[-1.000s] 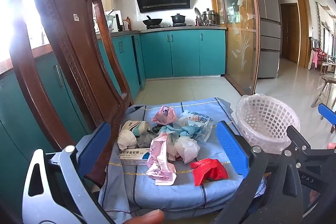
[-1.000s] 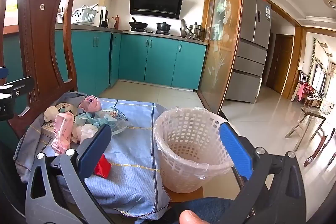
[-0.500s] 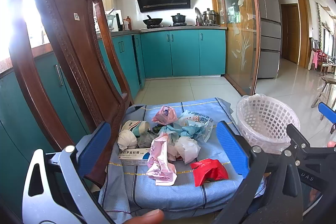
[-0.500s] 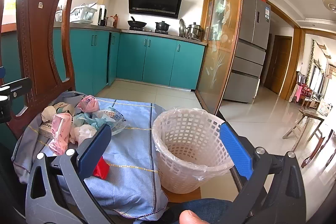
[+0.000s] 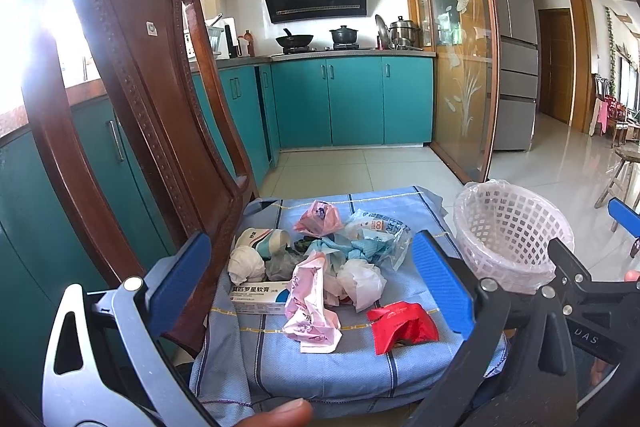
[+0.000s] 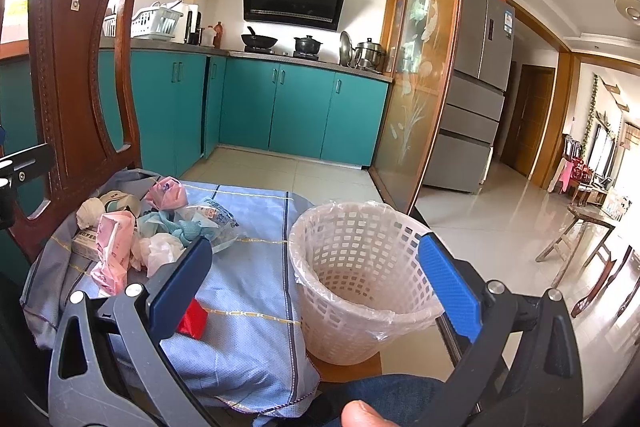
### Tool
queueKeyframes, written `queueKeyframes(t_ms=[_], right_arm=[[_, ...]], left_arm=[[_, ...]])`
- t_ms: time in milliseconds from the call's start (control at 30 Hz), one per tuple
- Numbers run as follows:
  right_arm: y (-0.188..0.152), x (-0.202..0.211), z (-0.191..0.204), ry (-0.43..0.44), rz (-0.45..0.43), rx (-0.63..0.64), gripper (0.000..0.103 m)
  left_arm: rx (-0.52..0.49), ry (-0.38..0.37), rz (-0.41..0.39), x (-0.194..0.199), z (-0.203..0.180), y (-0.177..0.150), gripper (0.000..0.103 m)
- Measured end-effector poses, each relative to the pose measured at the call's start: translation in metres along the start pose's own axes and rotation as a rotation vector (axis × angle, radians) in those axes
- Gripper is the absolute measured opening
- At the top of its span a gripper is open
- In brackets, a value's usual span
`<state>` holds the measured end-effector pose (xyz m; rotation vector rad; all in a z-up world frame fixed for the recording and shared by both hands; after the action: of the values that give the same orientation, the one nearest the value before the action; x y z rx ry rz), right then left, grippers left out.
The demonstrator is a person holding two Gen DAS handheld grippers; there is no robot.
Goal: Collect trash
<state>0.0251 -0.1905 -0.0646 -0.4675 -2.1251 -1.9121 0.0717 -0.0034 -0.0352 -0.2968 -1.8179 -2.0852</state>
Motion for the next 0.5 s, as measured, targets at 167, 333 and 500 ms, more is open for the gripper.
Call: queueKeyframes(t_ms=[167, 333, 500], right_arm=[[-0.0003, 0.0011, -0.0005, 0.003, -0.001, 0.0, 0.1], [-0.001, 0.0018, -0.0004, 0.003, 0.003, -0.003, 0.1], [-0.0035, 0.0033, -0.0023, 0.006, 0.004, -0.011, 0.1]], left_arm=[[-0.001, 0.0, 0.001, 0.0007, 0.0011, -0.0011, 0.1], [-0.002, 0.001, 0.004, -0.0006, 0.0004, -0.0019, 0.1], [-0.005, 0.001, 0.01, 0.0005, 0.0003, -0.0038, 0.1]])
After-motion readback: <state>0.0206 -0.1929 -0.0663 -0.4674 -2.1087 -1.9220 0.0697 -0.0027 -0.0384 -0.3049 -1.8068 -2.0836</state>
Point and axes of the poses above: each gripper's, at about its wrist camera, not at the fingertips, and x roughly against the way its jaws point, z to its left, y to its top, the point moved 8 cm from there along -x, roughly the way its jaws point, and after that the axes turned 8 degrees about y, right-handed, at the moved point
